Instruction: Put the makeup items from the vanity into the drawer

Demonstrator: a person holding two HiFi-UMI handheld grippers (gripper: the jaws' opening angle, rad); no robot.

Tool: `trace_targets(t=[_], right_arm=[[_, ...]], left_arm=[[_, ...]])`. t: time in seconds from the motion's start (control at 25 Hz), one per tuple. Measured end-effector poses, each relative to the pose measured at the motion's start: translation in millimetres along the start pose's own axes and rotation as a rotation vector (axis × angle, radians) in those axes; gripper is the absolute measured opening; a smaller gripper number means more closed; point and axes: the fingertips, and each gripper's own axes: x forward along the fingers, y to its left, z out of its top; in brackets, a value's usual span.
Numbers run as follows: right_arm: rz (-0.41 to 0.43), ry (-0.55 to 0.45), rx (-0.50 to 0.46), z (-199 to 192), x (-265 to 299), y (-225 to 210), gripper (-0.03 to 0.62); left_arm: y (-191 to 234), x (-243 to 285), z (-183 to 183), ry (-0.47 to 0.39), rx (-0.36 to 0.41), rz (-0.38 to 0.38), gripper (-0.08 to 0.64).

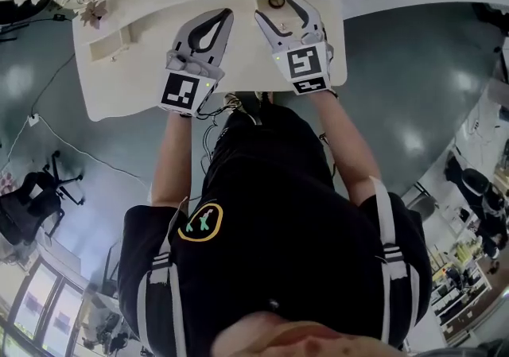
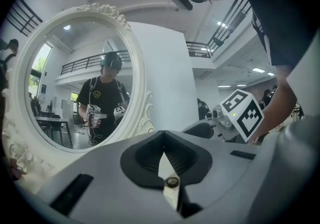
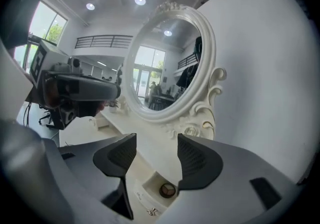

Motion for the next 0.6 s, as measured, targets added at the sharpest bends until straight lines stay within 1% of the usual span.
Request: trace_targets(t=[0.16,0.24,0.36,0.44,0.48,0.6], right_arm=[[0.038,-0.083,-0.031,32.9,-9.5,22.0,0.249],[0.058,-0.11,-0.047,43.4,-9.6,34.6,0.242],[0.095,-0.141,-0.061,58.3,-13.0,54.3,0.23],[0.129,-0.166,-0.069,70.0,-16.5,69.2,0.213],[0.147,-0.182,-0.072,76.4,-18.1,77.1,0.204],[0.193,-0.231,-0.084,94.2,-23.6,99.9,0.149]], left_arm=[[7.6,-24.1,6.2,0.013,-0.016,0.049,0.018],[13.1,-39.9,2.2,0.031,0.001,0.07,0.018],[18.9,-62.8,9.5,0.015,0.02,0.108,0.018],[21.9,-77.2,19.0,0.008,0.013,0.139,0.018],[23.5,-84.1,24.1,0.005,0.005,0.154,0.018],[27.7,-104.0,36.5,-0.008,-0.013,0.197,0.018]])
